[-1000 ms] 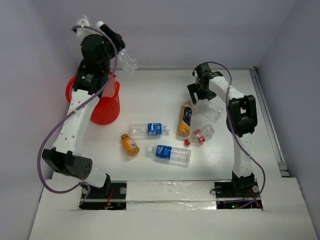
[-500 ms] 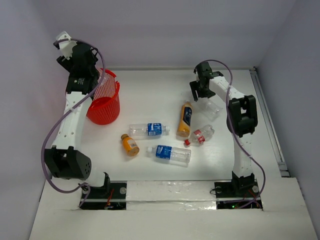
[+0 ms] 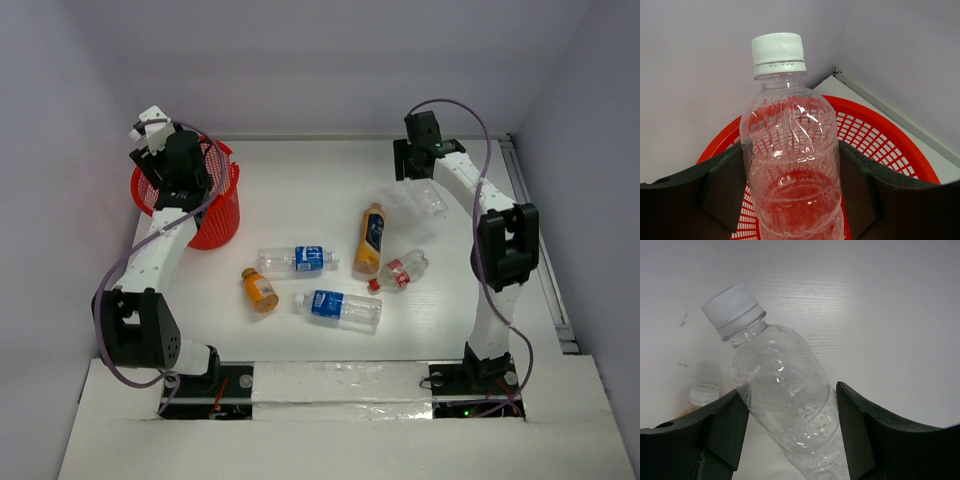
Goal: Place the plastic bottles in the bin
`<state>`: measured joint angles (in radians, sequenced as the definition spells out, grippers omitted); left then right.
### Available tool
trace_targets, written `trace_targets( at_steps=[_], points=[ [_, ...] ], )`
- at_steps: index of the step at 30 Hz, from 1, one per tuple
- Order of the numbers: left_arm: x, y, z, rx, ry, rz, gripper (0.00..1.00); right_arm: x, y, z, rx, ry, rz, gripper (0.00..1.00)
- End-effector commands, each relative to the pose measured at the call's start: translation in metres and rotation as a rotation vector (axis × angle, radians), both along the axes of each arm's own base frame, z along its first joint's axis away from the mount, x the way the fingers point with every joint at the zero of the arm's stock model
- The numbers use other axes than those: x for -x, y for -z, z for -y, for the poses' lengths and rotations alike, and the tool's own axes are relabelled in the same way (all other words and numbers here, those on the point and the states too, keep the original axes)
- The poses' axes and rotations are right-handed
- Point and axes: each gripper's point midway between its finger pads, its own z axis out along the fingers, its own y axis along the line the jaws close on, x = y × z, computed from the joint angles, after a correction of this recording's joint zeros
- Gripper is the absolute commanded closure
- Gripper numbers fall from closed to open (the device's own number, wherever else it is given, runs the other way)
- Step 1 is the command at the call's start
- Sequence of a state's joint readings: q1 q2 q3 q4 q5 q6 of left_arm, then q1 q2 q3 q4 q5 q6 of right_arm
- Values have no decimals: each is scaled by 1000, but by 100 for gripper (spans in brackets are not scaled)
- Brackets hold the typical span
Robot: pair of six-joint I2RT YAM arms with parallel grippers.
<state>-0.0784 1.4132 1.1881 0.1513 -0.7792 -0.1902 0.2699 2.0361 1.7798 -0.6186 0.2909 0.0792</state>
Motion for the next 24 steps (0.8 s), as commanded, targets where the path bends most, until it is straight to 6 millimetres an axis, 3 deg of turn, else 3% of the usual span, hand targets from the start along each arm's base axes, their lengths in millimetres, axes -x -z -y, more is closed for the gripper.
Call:
trace_targets(
  at_steps=[1,2,3,4,5,6,7,8,10,14,18,20,21,22,23,24],
  points=[
    [10,-47,-5,-34,-16,168,38,-11,-68,7,-36,74,210,35],
    [10,-48,-4,-32,-7,174,35,-8,-89,7,-59,80,257,35],
    [8,-50,-1,-23,8,184,32,-6,-99,8,-71,84,282,35],
    [4,-54,3,-14,36,194,22,-4,-109,7,-84,84,303,35],
    [4,-55,5,-5,48,192,19,1,-130,4,-121,70,346,36],
    [3,-59,8,15,60,213,15,3,-139,4,-132,68,363,36],
    [1,-67,12,31,86,234,9,7,-150,-2,-146,53,386,36],
    [3,-71,14,45,98,240,8,14,-170,-15,-181,14,427,36],
    [3,-82,23,89,144,290,8,23,-190,-33,-236,-46,472,35],
    [15,-102,37,169,226,372,9,55,-242,-97,-434,-200,580,35],
    [43,-129,59,266,352,467,18,93,-298,-181,-688,-413,685,34],
    [53,-126,77,316,453,459,21,112,-320,-226,-836,-501,712,34],
    [67,-136,84,343,498,493,23,121,-328,-242,-897,-546,722,34],
    [72,-128,96,368,560,466,26,133,-334,-263,-954,-583,722,34],
    [80,-121,102,388,590,443,28,134,-344,-278,-1043,-593,744,34],
    [97,-128,107,404,627,466,29,138,-347,-290,-1094,-617,737,34]
  ],
)
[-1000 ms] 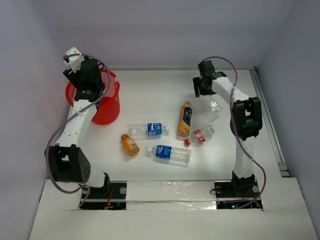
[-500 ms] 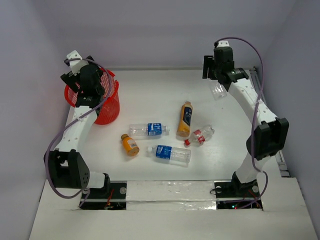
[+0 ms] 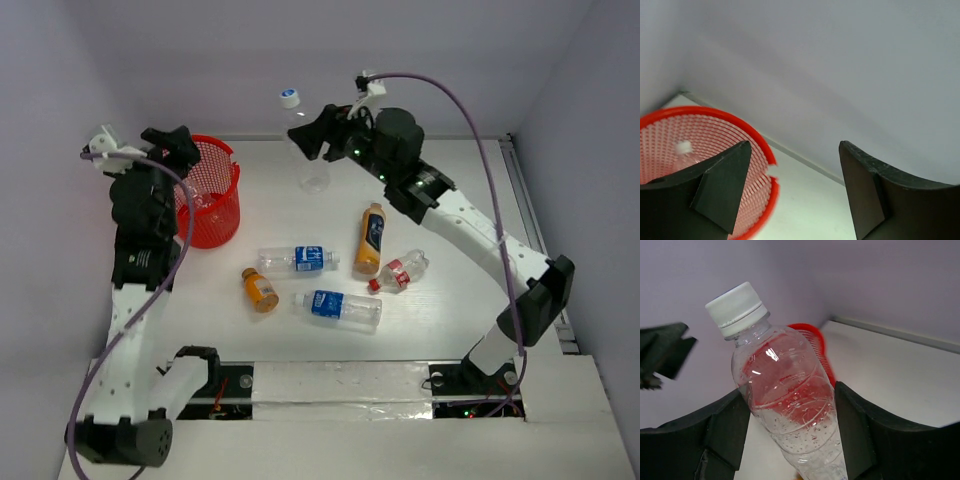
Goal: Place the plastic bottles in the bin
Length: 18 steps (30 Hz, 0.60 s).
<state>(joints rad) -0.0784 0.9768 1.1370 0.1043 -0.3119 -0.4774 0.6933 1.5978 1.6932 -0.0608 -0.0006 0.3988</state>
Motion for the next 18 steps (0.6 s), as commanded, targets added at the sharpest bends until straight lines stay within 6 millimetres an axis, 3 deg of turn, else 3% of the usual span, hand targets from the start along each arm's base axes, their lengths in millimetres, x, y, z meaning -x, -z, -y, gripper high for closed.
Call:
trace_targets(
  at_steps=[1,3,4,5,7,8,9,11,12,17,18],
  points=[
    [30,20,43,66,245,-27,32,19,-51,-51,-284,-180,79,34],
    [59,22,49,66,292,-9,35,23,-60,-79,-369,-245,86,34],
    [65,42,52,76,313,-46,40,22,-62,-87,-387,-258,90,34],
    [74,50,52,76,316,-59,45,18,-64,-92,-405,-265,95,34],
    [102,52,57,67,357,-36,51,17,-69,-117,-446,-321,101,33],
    [109,70,59,70,367,-75,52,15,-71,-123,-462,-333,104,33],
    [125,67,58,67,374,-44,52,13,-72,-138,-491,-362,102,33],
    [138,81,57,69,368,-74,53,12,-72,-152,-518,-385,98,33],
    [149,77,55,66,366,-42,53,8,-73,-156,-539,-388,89,33],
    [166,84,58,53,393,-53,50,-3,-56,-206,-569,-386,65,33],
    [167,85,59,47,398,-57,49,-13,-44,-210,-545,-349,53,32]
  ],
)
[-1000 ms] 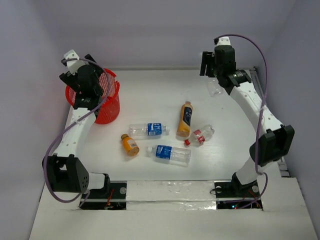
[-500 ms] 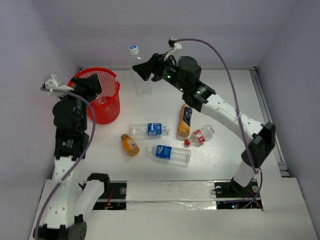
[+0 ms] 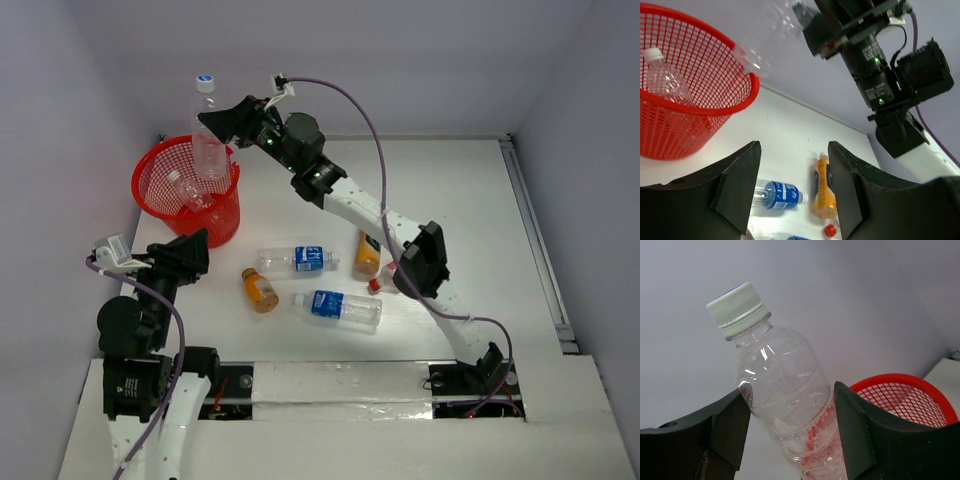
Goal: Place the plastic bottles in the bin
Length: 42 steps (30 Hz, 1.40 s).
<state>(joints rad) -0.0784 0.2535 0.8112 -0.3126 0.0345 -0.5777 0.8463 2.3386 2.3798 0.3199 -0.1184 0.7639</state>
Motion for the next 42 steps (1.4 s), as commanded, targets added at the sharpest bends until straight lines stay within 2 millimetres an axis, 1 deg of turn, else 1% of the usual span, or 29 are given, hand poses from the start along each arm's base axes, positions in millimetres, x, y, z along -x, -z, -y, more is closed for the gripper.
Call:
trace_targets(
  at_steps=[1,2,5,7,8,11,12,14,16,19,20,22,23,25,26,27,28,29,30,31,32,33,34,37,38,39,40,41,42],
  points=[
    [1,15,11,-21,62,-55,47,13,-38,-9,-99,14,53,32],
    [2,15,13,-24,74,-54,45,11,-26,-18,-87,16,44,32],
    [4,16,14,-31,85,-53,37,2,-8,-20,-55,54,27,30],
    [4,17,14,-37,86,-56,31,-1,1,-22,-23,65,32,22],
    [3,16,14,-40,87,-55,30,-1,4,-23,-4,64,40,15],
    [2,16,17,-43,99,-60,24,2,4,-24,33,55,60,6],
    [1,15,17,-46,103,-61,21,2,2,-23,40,58,70,4],
    [1,15,19,-49,113,-63,18,5,-9,-17,42,69,89,4],
    [0,15,21,-50,125,-66,18,8,-21,-9,46,92,115,1],
    [0,15,25,-42,148,-64,18,13,-35,0,68,109,151,1],
    [0,16,27,-43,156,-67,18,19,-47,6,67,109,164,1],
    [-1,19,32,-42,186,-77,19,26,-59,16,75,121,193,5],
    [-3,20,34,-39,197,-81,19,34,-69,29,77,132,211,7],
    [-7,26,39,-35,225,-100,19,42,-74,44,95,152,223,28],
    [-8,30,45,-35,262,-103,22,54,-106,61,46,169,251,38],
    [-12,36,48,-36,279,-120,25,52,-70,73,142,212,214,66],
    [-12,39,54,-36,311,-126,33,55,-65,83,160,231,207,82],
    [-16,43,57,-37,330,-125,39,60,-62,95,170,254,204,93],
    [-20,49,61,-34,353,-140,45,64,-43,122,208,296,166,100],
    [-20,51,67,-24,387,-142,56,65,-32,137,222,316,147,100],
    [-25,57,69,-17,398,-150,61,71,-22,149,235,325,127,100],
    [-30,63,71,-9,409,-170,66,72,-11,165,243,356,104,100],
    [-33,65,73,-3,420,-172,75,82,13,188,281,372,73,100],
    [-41,73,83,16,445,-185,85,96,55,221,336,406,-7,100],
    [-46,73,84,19,433,-180,89,110,75,239,357,412,-35,100],
    [-46,78,99,25,477,-205,90,113,87,251,364,428,-62,100],
    [-51,79,102,26,451,-210,92,120,97,259,373,428,-77,100],
    [-53,77,110,23,460,-206,93,133,109,274,378,431,-94,100],
    [-48,85,138,5,531,-240,93,140,122,281,391,429,-128,100]
  ],
)
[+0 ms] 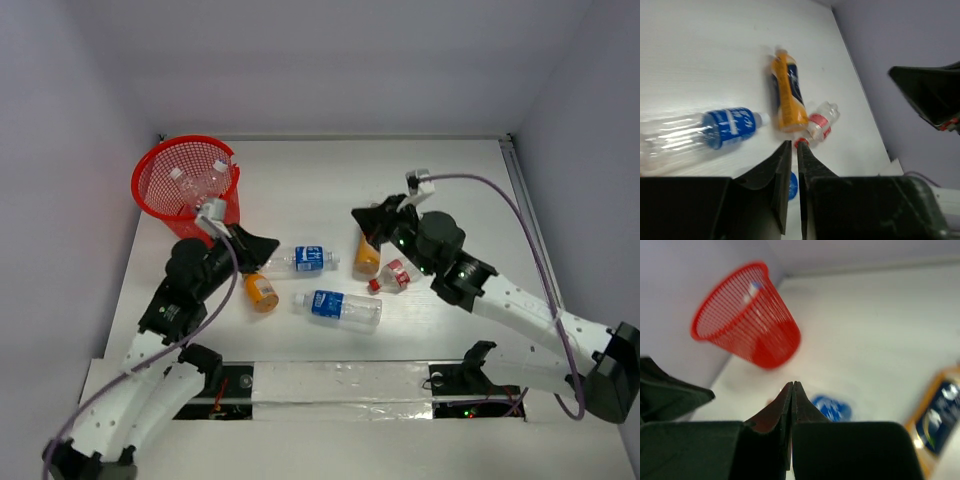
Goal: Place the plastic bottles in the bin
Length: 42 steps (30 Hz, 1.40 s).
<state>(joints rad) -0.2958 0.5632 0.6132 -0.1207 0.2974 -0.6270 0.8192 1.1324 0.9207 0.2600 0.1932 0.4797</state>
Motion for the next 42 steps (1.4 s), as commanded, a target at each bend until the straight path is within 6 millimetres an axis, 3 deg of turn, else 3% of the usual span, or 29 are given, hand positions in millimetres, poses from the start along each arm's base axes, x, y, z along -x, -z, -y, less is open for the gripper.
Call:
trace_targets(
  at_steps=[1,2,4,5,6,7,8,9,10,11,12,13,14,15,16,17,18,20,21,23,24,26,27,32,33,38,40,41,42],
  points=[
    [-6,-19,44,19,63,74,93,24,33,31,-4,35,-77,100],
    [-14,-24,49,2,21,85,92,32,41,35,-6,19,-90,100],
    [-23,-3,76,-84,45,39,82,53,63,49,-5,-4,-136,100],
    [-29,-11,87,-85,57,50,77,59,76,55,13,-5,-168,100],
    [-39,9,101,-130,71,5,69,69,78,65,-10,-5,-172,100],
    [-42,12,112,-158,87,9,54,73,80,70,-15,3,-178,100],
    [-51,2,122,-163,86,22,48,77,82,75,-21,3,-181,100],
    [-64,25,132,-218,87,-27,42,82,85,89,-19,41,-194,100],
    [-66,30,145,-239,113,-35,32,85,90,96,-15,57,-199,100],
    [-73,17,159,-245,129,-8,27,88,90,103,-20,74,-202,99],
    [-81,39,172,-291,141,-44,24,91,96,111,-8,93,-220,99],
    [-88,42,179,-306,145,-50,22,95,86,121,-41,113,-192,98],
    [-96,30,191,-314,154,-29,19,98,84,126,-49,120,-186,97],
    [-106,53,200,-359,156,-67,18,102,86,132,-42,130,-194,96],
    [-112,58,204,-378,158,-75,18,103,83,138,-51,147,-187,93],
    [-121,47,214,-377,162,-63,18,108,75,143,-76,145,-167,91],
    [-130,71,222,-426,171,-93,18,111,78,147,-62,148,-175,88],
    [-141,69,237,-447,193,-101,18,115,75,151,-67,142,-167,77],
    [-148,93,244,-484,203,-136,18,117,75,150,-68,131,-167,71],
    [-161,93,254,-507,200,-139,17,122,75,141,-70,73,-164,58],
    [-166,116,256,-546,193,-170,17,124,76,135,-70,45,-169,53],
    [-177,120,258,-583,168,-177,17,125,79,132,-57,28,-175,50],
    [-181,138,259,-610,167,-200,18,125,80,130,-43,19,-174,49],
    [-193,156,268,-645,163,-220,20,128,85,120,-14,-33,-183,44],
    [-193,168,268,-661,165,-234,20,128,84,119,-15,-38,-180,43],
    [-197,178,275,-661,178,-240,37,130,91,109,21,-84,-199,30],
    [-197,176,277,-653,178,-237,49,132,94,104,34,-114,-205,27],
    [-198,174,277,-644,174,-230,62,132,99,100,49,-129,-216,25],
    [-198,161,278,-623,169,-210,65,132,101,97,59,-142,-219,25]
  ],
)
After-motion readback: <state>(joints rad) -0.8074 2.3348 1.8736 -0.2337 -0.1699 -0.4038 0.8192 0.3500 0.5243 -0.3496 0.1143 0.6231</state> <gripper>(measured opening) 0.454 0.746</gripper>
